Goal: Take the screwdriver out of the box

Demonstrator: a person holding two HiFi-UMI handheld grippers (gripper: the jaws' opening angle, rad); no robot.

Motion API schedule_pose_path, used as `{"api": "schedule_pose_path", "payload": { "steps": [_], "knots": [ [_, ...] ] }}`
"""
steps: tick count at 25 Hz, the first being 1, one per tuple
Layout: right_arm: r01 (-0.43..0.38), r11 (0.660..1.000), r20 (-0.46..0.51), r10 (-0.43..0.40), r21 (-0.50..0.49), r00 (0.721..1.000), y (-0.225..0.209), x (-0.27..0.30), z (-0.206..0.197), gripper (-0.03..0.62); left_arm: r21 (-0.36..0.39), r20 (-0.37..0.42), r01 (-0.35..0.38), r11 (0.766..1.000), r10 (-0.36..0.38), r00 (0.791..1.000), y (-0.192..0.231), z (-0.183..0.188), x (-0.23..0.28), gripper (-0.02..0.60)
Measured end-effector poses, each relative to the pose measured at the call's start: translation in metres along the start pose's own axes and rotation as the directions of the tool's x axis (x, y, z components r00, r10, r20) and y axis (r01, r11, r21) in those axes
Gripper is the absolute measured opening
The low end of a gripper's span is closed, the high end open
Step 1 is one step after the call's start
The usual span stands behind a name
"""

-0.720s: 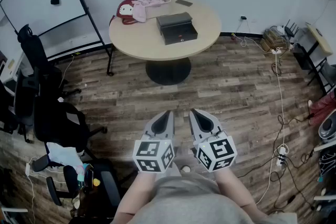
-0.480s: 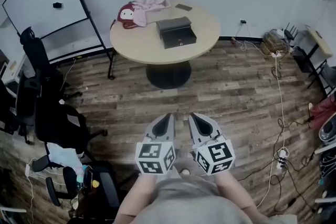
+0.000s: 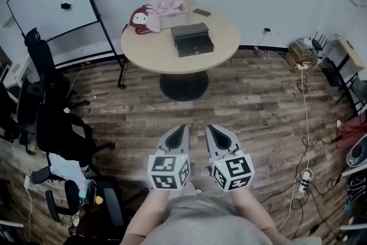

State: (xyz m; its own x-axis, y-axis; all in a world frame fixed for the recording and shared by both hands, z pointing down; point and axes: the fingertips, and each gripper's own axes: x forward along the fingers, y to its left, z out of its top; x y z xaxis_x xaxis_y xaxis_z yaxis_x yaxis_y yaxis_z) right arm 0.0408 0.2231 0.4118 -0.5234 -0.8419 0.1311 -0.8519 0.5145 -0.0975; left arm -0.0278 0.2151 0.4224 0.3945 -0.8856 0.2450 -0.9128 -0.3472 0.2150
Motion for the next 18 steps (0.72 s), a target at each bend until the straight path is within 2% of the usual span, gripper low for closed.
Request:
{"api": "schedule_pose_path", "payload": {
  "steps": [5,10,18],
  "knots": [
    [-0.001,1.0,-0.016,0.002,0.025,1.0,-0.011,0.009,-0.004,0.0,-0.006,-0.025,-0.012,1.0,0.012,1.0,0.003,-0.005,0.01,0.003],
    [-0.035,0.999,-0.04,0.037,0.042,0.999,-0.019,0.018,-0.006,0.0,-0.025,-0.044,-0.009,1.0,0.008,0.999,0.005,-0.007,0.023,0.003],
    [-0.063,0.996,-0.038,0.066,0.065,0.997,-0.034,0.053,-0.005,0.0,-0.013,-0.058,-0.005,1.0,0.004,0.998,0.021,-0.002,0.065,0.003]
  ]
}}
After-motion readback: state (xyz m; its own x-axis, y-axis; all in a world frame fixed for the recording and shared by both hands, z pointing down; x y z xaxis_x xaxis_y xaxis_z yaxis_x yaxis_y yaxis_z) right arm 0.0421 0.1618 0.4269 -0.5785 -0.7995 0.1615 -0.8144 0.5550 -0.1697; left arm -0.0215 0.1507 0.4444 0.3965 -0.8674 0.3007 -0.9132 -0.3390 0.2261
